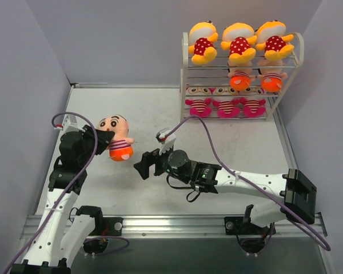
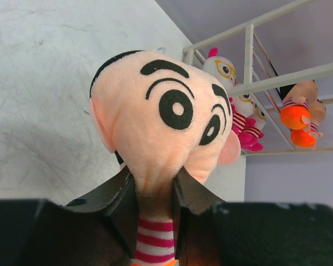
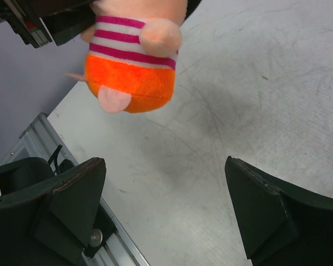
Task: Place and organize the stuffed toys onto the shelf
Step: Pass the stuffed toy from the left arm to the right
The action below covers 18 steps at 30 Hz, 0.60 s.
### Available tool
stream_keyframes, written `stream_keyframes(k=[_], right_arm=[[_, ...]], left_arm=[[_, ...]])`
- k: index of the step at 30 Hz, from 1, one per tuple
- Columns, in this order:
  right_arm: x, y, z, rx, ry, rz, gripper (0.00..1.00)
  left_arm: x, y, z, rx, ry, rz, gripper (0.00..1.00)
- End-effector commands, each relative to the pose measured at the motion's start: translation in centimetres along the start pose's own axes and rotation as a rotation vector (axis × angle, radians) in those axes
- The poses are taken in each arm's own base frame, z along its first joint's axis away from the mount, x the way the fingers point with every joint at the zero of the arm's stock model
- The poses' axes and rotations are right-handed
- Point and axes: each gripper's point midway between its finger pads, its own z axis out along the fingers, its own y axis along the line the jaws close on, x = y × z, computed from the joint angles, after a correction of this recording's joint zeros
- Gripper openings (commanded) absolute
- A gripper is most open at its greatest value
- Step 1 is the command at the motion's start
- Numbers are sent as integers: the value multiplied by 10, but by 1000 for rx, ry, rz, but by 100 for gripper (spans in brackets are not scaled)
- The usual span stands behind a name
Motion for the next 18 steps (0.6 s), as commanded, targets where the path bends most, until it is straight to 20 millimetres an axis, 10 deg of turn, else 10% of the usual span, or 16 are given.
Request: stream_keyframes(k=[1,18], right_arm=[[-36,18,9,-17,-110,-3,92],[-40,42,50,-21,-68,-54,87]], left_arm=[[-5,-18,-3,56,-20,-19,17],[-6,-31,-6,87,-49,2,17]])
